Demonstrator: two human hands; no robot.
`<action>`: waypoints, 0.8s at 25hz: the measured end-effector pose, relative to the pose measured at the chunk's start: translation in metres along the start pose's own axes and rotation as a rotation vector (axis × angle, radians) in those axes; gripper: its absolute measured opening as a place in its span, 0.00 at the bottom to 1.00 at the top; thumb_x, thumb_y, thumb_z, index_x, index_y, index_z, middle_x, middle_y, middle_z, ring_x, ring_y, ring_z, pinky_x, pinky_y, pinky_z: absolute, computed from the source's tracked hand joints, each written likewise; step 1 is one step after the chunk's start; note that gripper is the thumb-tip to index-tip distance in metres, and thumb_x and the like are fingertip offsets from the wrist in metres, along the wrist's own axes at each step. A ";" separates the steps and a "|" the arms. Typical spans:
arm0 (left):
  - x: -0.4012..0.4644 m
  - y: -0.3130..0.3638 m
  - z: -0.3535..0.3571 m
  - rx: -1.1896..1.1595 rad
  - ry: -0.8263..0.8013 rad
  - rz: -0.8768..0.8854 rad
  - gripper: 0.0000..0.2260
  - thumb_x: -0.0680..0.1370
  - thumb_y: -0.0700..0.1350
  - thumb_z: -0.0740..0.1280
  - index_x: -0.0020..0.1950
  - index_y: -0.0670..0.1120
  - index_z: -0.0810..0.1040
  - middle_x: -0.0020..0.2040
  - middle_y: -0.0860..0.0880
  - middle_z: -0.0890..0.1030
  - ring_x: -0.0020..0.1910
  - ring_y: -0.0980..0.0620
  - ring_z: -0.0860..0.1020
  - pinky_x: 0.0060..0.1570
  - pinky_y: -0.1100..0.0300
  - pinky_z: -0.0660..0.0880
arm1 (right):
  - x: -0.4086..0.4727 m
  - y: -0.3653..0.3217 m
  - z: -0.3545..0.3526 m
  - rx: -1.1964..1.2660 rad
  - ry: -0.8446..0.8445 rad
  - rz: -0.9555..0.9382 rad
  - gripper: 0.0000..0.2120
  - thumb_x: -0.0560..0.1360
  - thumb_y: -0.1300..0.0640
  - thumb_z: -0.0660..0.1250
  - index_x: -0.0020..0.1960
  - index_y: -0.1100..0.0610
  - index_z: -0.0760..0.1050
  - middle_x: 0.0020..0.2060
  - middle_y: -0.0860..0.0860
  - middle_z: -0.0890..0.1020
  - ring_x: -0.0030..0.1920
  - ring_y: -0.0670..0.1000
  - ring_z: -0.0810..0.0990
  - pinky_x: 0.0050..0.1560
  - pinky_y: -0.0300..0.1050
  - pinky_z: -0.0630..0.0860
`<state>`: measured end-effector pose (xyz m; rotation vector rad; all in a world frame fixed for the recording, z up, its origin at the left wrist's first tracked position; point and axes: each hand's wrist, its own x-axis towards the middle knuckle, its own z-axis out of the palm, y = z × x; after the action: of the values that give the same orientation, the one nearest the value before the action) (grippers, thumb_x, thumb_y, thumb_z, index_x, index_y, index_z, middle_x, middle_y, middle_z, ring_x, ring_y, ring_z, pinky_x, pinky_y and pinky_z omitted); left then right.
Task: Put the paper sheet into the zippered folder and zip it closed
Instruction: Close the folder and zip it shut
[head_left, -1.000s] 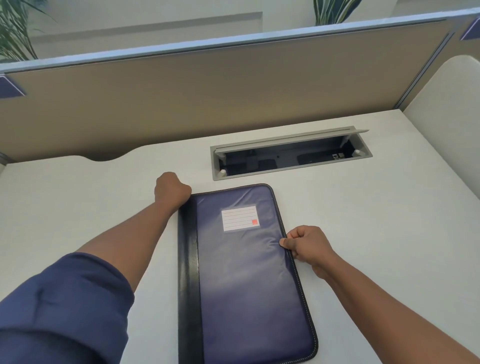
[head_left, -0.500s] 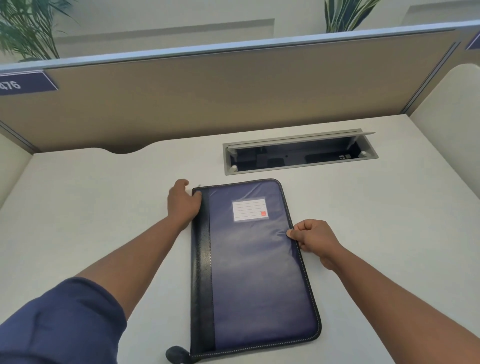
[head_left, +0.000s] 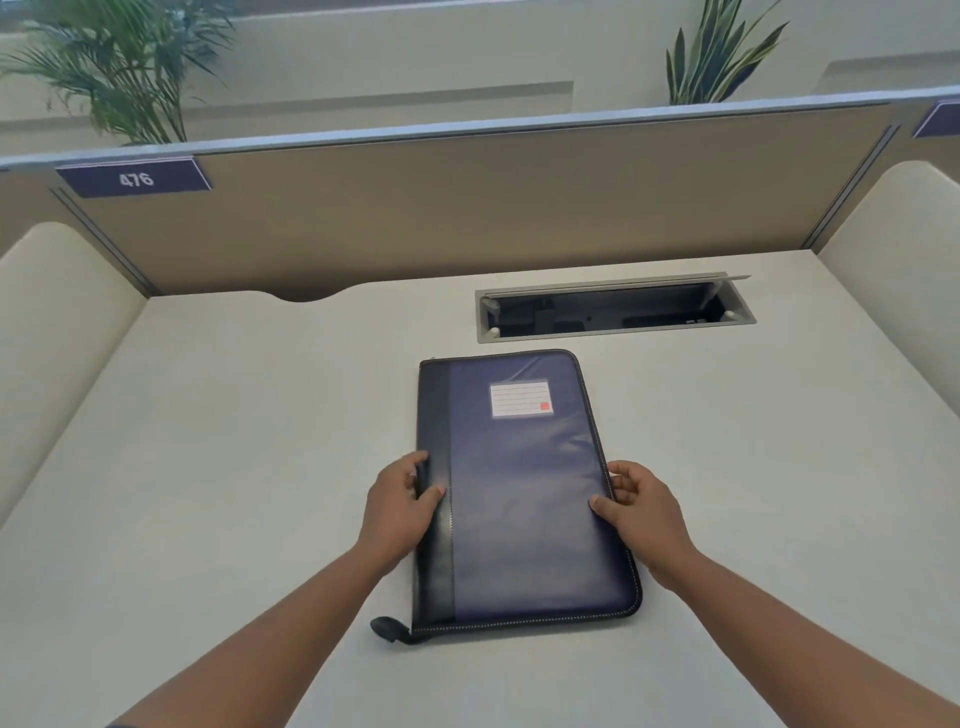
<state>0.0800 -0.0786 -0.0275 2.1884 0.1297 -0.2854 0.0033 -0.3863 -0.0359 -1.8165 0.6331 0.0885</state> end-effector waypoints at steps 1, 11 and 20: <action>-0.011 -0.002 -0.001 0.028 -0.016 0.026 0.26 0.75 0.47 0.74 0.72 0.50 0.73 0.67 0.49 0.78 0.62 0.49 0.78 0.60 0.58 0.73 | -0.011 0.003 0.001 -0.059 0.004 -0.023 0.22 0.71 0.59 0.78 0.62 0.47 0.76 0.54 0.43 0.83 0.57 0.49 0.82 0.59 0.47 0.77; -0.076 -0.048 -0.002 0.413 -0.412 0.255 0.62 0.56 0.70 0.78 0.80 0.65 0.42 0.72 0.65 0.20 0.78 0.63 0.36 0.75 0.62 0.51 | -0.064 0.023 0.026 -0.439 -0.139 -0.137 0.56 0.63 0.40 0.82 0.82 0.53 0.57 0.82 0.51 0.48 0.81 0.53 0.51 0.79 0.51 0.56; -0.071 -0.040 -0.008 0.415 -0.384 0.235 0.61 0.58 0.64 0.79 0.81 0.61 0.44 0.77 0.60 0.26 0.80 0.57 0.41 0.75 0.60 0.54 | -0.058 0.013 0.031 -0.447 -0.152 -0.147 0.56 0.65 0.38 0.80 0.82 0.52 0.55 0.83 0.52 0.46 0.82 0.53 0.47 0.80 0.53 0.54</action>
<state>0.0044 -0.0478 -0.0362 2.4768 -0.4324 -0.6356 -0.0439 -0.3387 -0.0365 -2.2551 0.3890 0.2853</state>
